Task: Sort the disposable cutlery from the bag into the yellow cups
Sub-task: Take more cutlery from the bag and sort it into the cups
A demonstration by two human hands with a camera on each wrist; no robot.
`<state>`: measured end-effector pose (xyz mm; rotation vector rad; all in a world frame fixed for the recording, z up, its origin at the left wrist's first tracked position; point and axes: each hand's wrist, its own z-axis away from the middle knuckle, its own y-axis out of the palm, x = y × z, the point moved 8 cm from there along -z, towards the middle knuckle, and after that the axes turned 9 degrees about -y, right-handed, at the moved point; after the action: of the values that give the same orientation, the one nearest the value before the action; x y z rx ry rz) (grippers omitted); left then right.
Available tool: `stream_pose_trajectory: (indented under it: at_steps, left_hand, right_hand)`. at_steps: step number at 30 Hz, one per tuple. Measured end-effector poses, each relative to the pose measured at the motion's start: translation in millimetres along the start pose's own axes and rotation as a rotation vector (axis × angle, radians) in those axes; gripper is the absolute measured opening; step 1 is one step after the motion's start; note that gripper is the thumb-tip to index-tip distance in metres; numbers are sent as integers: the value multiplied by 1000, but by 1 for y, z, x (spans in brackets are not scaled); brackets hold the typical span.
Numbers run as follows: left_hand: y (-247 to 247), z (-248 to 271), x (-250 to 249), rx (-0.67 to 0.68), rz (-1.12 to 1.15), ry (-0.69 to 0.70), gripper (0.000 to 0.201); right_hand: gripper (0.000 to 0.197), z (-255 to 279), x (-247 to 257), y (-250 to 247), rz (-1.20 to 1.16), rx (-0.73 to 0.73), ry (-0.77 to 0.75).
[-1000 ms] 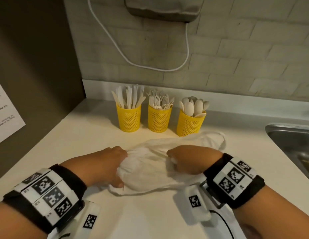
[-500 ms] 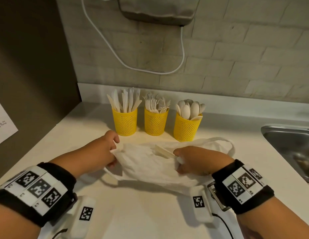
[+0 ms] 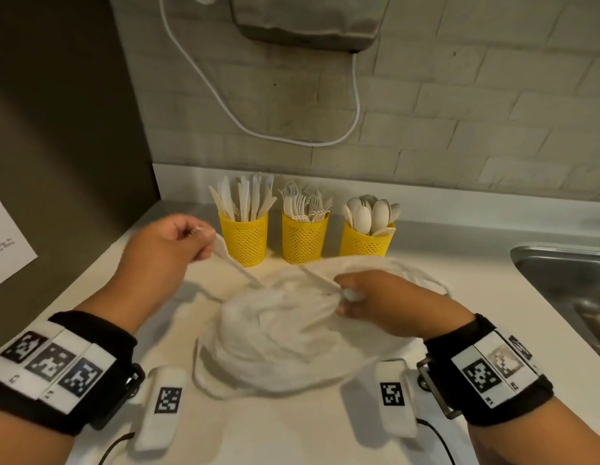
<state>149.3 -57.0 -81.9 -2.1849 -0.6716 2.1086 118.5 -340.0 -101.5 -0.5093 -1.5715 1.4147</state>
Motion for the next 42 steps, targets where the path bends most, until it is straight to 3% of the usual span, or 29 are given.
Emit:
stream_pose_trajectory:
  at_steps: [3, 5, 8, 11, 15, 17, 18, 20, 22, 24, 26, 28, 31, 33, 38, 40, 42]
  left_hand:
    - [-19, 19, -46, -268, -19, 284, 8]
    - [-22, 30, -68, -330, 51, 399, 6]
    - [-9, 44, -88, -223, 180, 460, 20]
    - [13, 57, -95, -94, 204, 462, 18]
    - [19, 52, -83, -76, 424, 328, 19]
    - [33, 46, -76, 30, 388, 237, 17]
    - [46, 45, -71, 119, 289, 194, 16]
    - [73, 48, -58, 261, -26, 161, 13]
    - [89, 52, -49, 312, -246, 192, 14]
    - [98, 55, -48, 335, -277, 199, 15]
    - [106, 57, -55, 348, -244, 208, 15]
    - [113, 56, -62, 339, -221, 233, 16]
    - [117, 52, -70, 243, -241, 309, 16]
    - [118, 50, -70, 219, -212, 312, 16]
    - [127, 53, -48, 310, -163, 250, 27]
    - [131, 48, -30, 358, -326, 215, 22]
    - [141, 50, -7, 550, -623, 227, 9]
  right_hand:
    - [18, 1, -6, -18, -266, -237, 41]
    - [20, -1, -13, -15, -420, -270, 86]
    - [27, -2, -17, -10, -516, -291, 127]
    - [45, -2, -15, -6, -274, -161, 117]
    - [38, 0, -18, 3, -99, 3, 136]
    - [33, 0, -20, 6, -101, -1, 125]
    - [27, 0, -21, 4, -186, -53, 114]
    - [15, -1, -20, 1, -588, -223, 84]
    - [17, -3, -19, -8, -907, -411, 40]
    - [23, -1, -22, -22, -1002, -601, 21]
    - [27, -2, -24, -30, -1036, -691, 6]
    - [29, -11, -19, -26, -1079, -598, -40]
    - [54, -23, -2, -3, -1054, -283, -106]
    - [38, -23, -1, 4, -968, -256, -72]
    - [2, -19, -10, 8, -724, -248, 71]
    - [7, -19, -13, 10, -616, -213, 122]
    - [14, -19, -13, 17, -414, -93, 150]
